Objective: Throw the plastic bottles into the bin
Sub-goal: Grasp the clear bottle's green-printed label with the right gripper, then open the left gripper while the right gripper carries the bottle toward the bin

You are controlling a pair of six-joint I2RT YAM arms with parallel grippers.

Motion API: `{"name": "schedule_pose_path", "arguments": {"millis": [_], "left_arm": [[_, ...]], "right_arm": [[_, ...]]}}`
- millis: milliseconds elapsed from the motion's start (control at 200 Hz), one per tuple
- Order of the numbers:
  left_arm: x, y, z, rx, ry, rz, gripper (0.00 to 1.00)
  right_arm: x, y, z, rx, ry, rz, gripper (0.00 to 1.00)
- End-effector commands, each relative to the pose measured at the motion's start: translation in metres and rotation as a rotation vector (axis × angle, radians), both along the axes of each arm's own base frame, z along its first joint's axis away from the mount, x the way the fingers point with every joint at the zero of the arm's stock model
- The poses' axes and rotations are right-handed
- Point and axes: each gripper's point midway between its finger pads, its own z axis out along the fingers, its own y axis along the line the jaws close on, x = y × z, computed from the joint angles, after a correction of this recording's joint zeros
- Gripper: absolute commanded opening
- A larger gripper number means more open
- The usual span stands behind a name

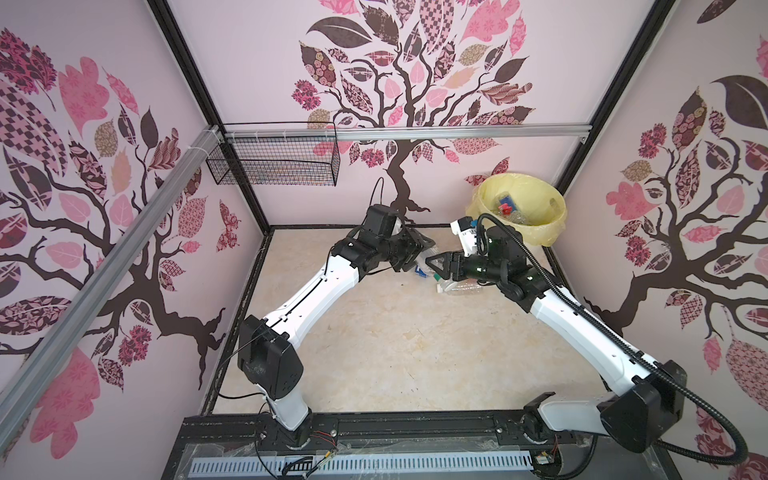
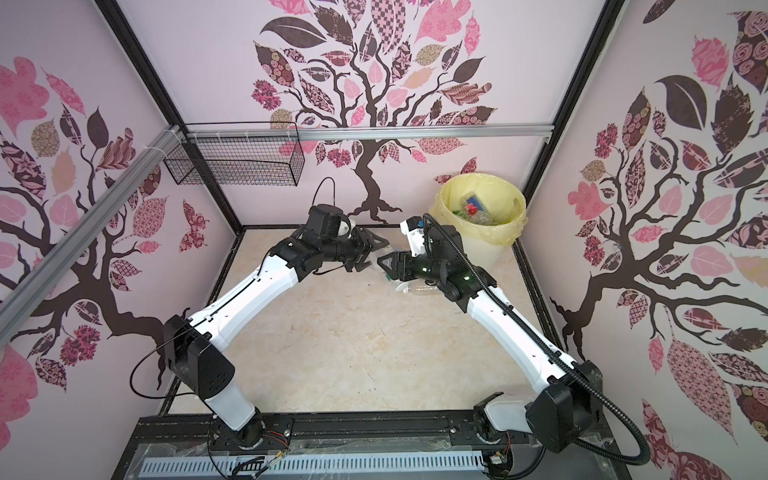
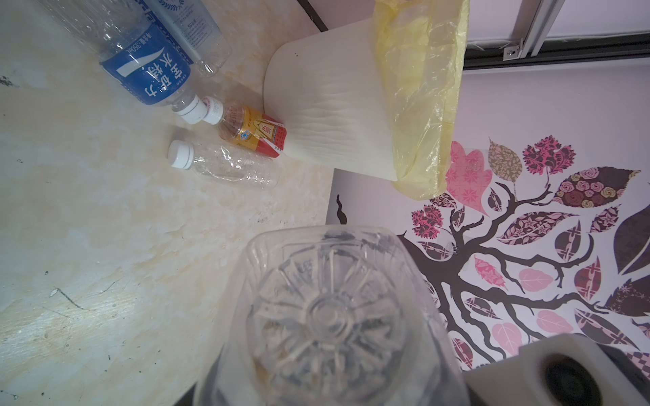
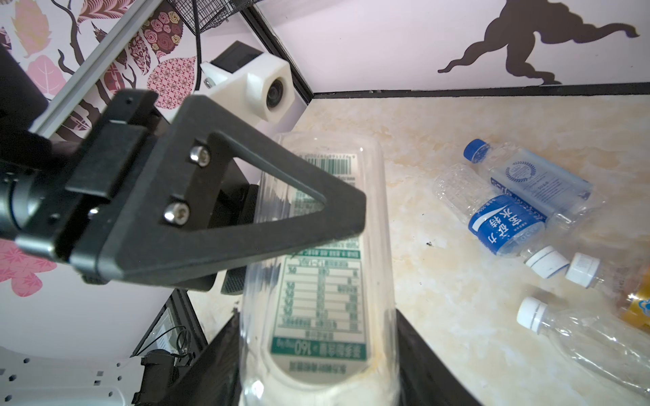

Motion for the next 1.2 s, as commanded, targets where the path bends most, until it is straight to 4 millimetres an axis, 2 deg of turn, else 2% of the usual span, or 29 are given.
{"name": "schedule_pose_path", "arguments": {"millis": [0,175,375,570,675,925,1080,1190], "left_arm": [[-0.009,-0.009,0.077,-0.146,-0.193,-0.056,0.52],[-0.015,-0.007,0.079,-0.155,-0.196,-0.061,0.52],[-0.019,-0.004,0.080,-0.155,-0.199,-0.063,0.52],[-0.021,-0.004,0.078,-0.157,-0.190,-0.067,0.56],[-0.020,-0.004,0.078,-0.162,-0.187,-0.065,0.64],[-0.018,-0.002,0.075,-0.159,-0.168,-0.049,0.81],[-0.005,0.018,0.078,-0.155,-0.162,0.018,0.96],[0.006,0.036,0.090,-0.156,-0.179,0.071,0.97]], "right_arm": [[-0.034,0.017,-0.018,0.003,0.115,0.149,0.67],[-0.033,0.017,-0.024,0.000,0.132,0.148,0.70],[-0.034,0.018,-0.022,0.012,0.128,0.150,0.64],[-0.039,0.021,-0.023,0.029,0.146,0.179,0.47],[-0.041,0.022,-0.020,0.046,0.145,0.185,0.42],[-0.038,0.019,-0.015,0.048,0.127,0.154,0.40],[-0.031,0.012,-0.014,0.018,0.114,0.103,0.38],[-0.024,0.004,-0.014,-0.009,0.103,0.045,0.37]]}}
